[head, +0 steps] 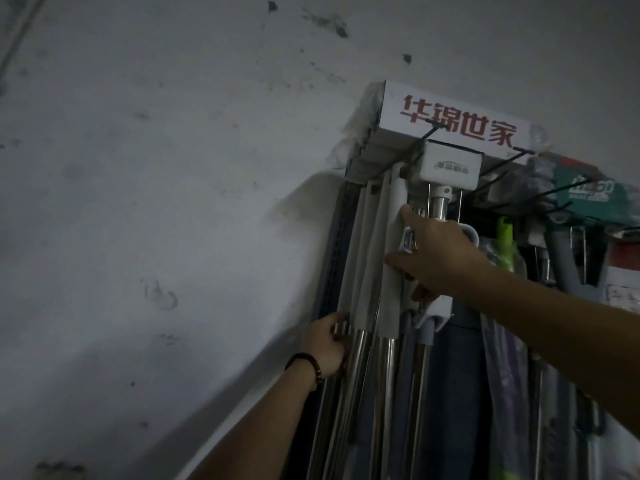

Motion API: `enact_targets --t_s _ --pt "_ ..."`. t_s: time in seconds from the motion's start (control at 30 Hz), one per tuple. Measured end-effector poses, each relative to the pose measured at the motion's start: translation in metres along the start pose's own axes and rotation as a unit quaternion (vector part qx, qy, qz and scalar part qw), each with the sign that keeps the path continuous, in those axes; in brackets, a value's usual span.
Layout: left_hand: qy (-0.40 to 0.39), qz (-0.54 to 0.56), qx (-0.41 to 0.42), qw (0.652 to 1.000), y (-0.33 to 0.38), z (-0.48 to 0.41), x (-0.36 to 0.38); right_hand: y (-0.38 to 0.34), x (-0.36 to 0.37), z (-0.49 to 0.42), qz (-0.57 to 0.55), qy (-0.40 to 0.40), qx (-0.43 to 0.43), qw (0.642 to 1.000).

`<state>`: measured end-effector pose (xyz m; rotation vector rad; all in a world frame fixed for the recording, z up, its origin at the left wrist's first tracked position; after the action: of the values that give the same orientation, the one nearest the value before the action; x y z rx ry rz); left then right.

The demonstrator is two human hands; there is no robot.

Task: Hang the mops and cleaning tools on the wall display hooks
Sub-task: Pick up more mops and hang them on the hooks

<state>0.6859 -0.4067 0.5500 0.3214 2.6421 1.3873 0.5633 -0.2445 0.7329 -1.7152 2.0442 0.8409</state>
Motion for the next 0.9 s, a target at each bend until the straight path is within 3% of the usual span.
enact_targets --t_s 0.2,0.37,0.47,0.57,0.9 --pt "0.015 0.034 -0.015 0.999 -0.016 -0.010 -0.004 0.000 0.004 -0.003 -0.024 0.004 0.004 1.000" --pt "0.145 0.046 0.083 0.985 0.003 0.005 -0.013 0.000 0.005 -0.003 -0.026 0.008 0.004 1.000" --pt "0.050 0.073 0.102 0.991 0.017 0.024 -0.014 0.000 0.006 -0.001 -0.021 0.026 0.006 0.999" --pt "-0.040 0.016 0.083 0.996 0.018 0.037 -0.015 0.001 0.009 -0.002 -0.012 0.036 0.005 0.999" --pt "-0.005 -0.020 0.032 0.999 0.028 0.034 -0.007 -0.008 0.022 -0.003 -0.045 0.048 0.018 0.998"
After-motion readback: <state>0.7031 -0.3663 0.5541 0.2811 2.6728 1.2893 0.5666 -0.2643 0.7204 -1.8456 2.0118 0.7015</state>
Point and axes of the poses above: each hand's wrist, its own z-axis away from the middle knuckle, its own x-axis out of the palm, y = z × x, the point moved 2 cm from there along -z, towards the middle knuckle, and after that the axes turned 13 degrees about z, right-handed, at the moved point
